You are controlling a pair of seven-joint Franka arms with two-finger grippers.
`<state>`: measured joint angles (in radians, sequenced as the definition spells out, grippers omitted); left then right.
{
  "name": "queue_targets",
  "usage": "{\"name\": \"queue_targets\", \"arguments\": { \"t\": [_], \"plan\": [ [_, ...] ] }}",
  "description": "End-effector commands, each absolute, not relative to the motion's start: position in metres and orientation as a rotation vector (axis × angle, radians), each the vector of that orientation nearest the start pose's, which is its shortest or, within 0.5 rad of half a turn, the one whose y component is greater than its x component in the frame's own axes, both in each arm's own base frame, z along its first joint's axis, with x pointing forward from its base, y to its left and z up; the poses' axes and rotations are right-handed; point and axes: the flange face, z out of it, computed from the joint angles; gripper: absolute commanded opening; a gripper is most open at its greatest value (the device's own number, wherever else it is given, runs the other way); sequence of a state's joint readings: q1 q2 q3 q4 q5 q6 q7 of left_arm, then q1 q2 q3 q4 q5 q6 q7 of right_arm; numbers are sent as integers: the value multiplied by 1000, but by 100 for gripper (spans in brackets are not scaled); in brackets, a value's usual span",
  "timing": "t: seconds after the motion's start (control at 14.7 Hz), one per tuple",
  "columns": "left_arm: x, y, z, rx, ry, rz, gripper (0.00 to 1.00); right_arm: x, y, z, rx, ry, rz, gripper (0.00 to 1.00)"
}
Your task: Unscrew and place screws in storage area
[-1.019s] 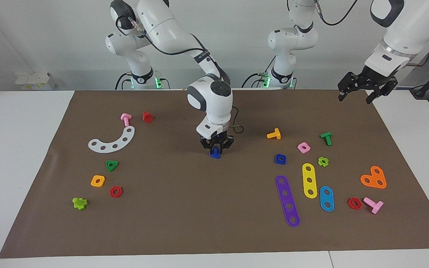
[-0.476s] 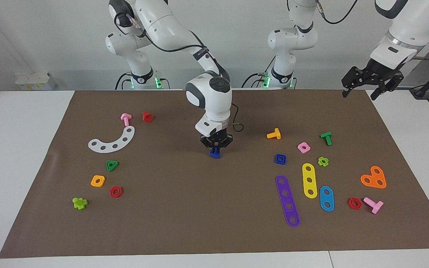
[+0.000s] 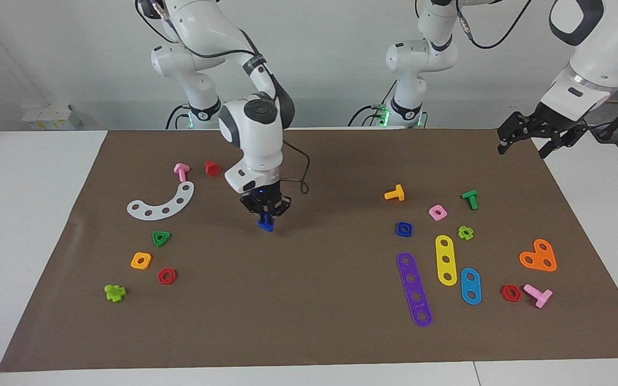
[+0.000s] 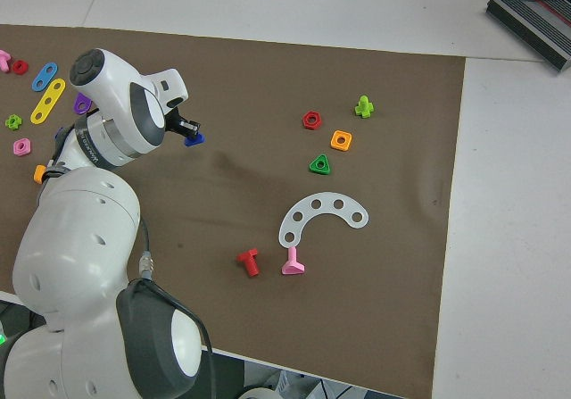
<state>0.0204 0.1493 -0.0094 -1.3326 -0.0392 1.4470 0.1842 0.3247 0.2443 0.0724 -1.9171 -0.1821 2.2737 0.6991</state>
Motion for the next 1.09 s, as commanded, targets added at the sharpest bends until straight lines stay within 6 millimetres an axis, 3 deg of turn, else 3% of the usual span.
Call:
{"name": "queue_targets", "arguments": {
  "t": [0.0,0.41,0.75,0.95,1.02],
  "plan": [
    [573,2,636,-3175,276,108,100,575,163,357,-3202,255,-178,0],
    [565,-9,626,-3174,295,111,100,590,70,338,-3140,235,-101,0],
    [565,-9,627,-3174,298,99,100,592,44,323,-3139,268,-86,0],
    [568,-7,629,-3167,293,54,100,597,39,318,-3130,280,-126,1],
    [570,-6,629,-3157,288,33,100,597,39,318,-3128,287,-130,40]
  ]
}}
